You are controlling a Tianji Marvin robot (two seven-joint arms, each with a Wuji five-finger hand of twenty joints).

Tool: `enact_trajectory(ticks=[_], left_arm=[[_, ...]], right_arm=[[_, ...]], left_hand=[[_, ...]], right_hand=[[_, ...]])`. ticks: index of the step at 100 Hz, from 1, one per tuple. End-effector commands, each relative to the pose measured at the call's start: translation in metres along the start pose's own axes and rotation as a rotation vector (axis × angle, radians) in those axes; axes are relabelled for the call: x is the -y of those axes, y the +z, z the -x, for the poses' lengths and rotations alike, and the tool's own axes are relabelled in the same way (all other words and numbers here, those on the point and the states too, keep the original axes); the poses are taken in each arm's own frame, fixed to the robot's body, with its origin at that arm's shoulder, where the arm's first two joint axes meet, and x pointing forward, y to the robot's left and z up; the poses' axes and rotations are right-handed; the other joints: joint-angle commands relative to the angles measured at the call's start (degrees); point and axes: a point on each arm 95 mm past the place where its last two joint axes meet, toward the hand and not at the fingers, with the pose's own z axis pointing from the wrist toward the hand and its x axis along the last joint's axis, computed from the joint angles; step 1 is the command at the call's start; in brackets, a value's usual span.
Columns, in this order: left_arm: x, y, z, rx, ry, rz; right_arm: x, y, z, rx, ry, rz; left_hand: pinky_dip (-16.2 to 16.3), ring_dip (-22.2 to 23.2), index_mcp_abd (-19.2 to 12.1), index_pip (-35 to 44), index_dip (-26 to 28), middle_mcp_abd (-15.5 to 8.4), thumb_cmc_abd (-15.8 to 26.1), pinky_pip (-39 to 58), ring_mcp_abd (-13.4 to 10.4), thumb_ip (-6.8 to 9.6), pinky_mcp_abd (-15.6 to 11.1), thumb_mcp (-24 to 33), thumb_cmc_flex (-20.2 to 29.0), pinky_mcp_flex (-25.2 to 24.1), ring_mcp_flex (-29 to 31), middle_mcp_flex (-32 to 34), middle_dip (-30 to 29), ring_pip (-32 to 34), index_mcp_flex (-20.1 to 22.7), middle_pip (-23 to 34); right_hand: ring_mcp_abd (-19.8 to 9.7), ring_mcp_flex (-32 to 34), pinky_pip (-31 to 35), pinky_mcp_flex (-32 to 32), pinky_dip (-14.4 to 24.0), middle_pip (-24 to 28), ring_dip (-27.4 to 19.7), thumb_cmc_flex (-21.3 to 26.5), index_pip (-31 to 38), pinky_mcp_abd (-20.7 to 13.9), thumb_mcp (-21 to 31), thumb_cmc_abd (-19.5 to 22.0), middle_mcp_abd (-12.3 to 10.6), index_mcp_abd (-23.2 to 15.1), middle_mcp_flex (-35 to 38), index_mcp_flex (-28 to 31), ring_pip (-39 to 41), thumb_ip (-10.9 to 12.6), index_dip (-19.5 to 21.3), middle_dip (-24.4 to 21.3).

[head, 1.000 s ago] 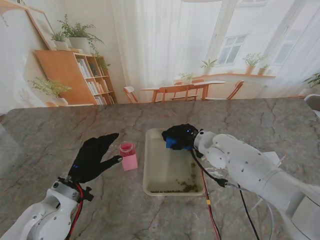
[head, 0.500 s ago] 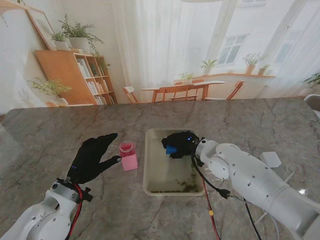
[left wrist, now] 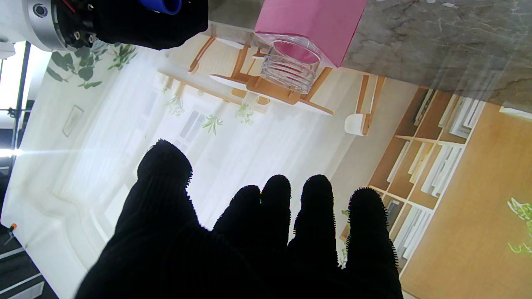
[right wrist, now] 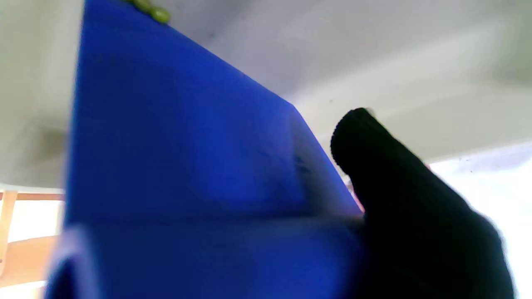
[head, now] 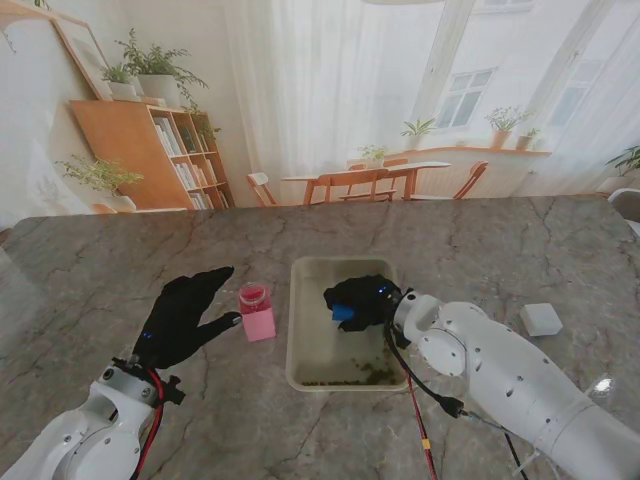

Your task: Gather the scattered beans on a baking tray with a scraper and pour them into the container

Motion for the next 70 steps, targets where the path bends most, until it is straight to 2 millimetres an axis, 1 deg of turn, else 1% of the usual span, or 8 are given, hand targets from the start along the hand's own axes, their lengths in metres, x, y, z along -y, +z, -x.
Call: enact_trajectory(ticks=[1,36,58,70], left_arm=[[-0.001,-0.001,-0.002,-0.001,-0.005,-0.002],[0.000,-0.002,-0.002,0.001,-0.004,-0.007],[0.000,-0.002,-0.002,0.001,-0.003,-0.008],[0.000,-0.003,-0.002,0.003,-0.002,-0.010]], right_arm=[[0.026,-0.009,-0.007,-0.005,0.016,-0.070],[0.027,-0.019,-0.019,0.001,0.068,-0.074],[0.028,-0.024,-0.024,-0.007,0.116,-0.090],[0.027,-0.028,-0.027,-0.026,0.145,-0.107]], left_hand=[[0.9,0.4,-0.8,0.1,0.2,-1.9,1.9,-0.9,-0.4,0.33,1.1,0.0,1.0,-0.1,0.7,0.5,0.9,0.5,0.9,-0.3],[0.9,0.4,-0.7,0.1,0.2,-1.8,1.9,-0.9,-0.4,0.34,1.2,0.0,1.0,-0.2,0.7,0.5,0.9,0.5,0.9,-0.2],[0.9,0.4,-0.8,0.1,0.2,-1.9,1.9,-0.9,-0.3,0.33,1.2,0.0,1.0,-0.1,0.7,0.5,0.9,0.5,0.9,-0.3],[0.9,0.4,-0.8,0.1,0.2,-1.9,2.0,-0.9,-0.4,0.34,1.2,0.0,1.0,-0.1,0.7,0.6,0.9,0.5,0.9,-0.2]], right_hand=[[-5.7,3.7,3.3,1.5,1.2,1.7,-1.6,2.1,2.4,-0.2,1.7,0.8,0.5,-2.0,1.1,2.4,-0.5,1.4,1.5,1.1],[-7.0,6.7,4.0,4.5,1.1,0.8,-1.7,3.0,1.6,-1.8,0.6,1.7,-0.5,-4.2,3.8,4.6,-0.8,1.6,1.1,1.5],[-7.2,8.4,3.9,6.1,0.8,0.0,-2.0,3.0,1.0,-2.4,0.4,1.5,-0.6,-4.7,4.3,5.2,-1.7,1.6,0.6,1.2],[-8.0,9.9,3.8,7.7,0.4,-1.2,-2.1,2.8,0.1,-3.7,0.3,1.3,-1.1,-6.0,5.5,6.2,-2.4,1.6,0.3,0.6]])
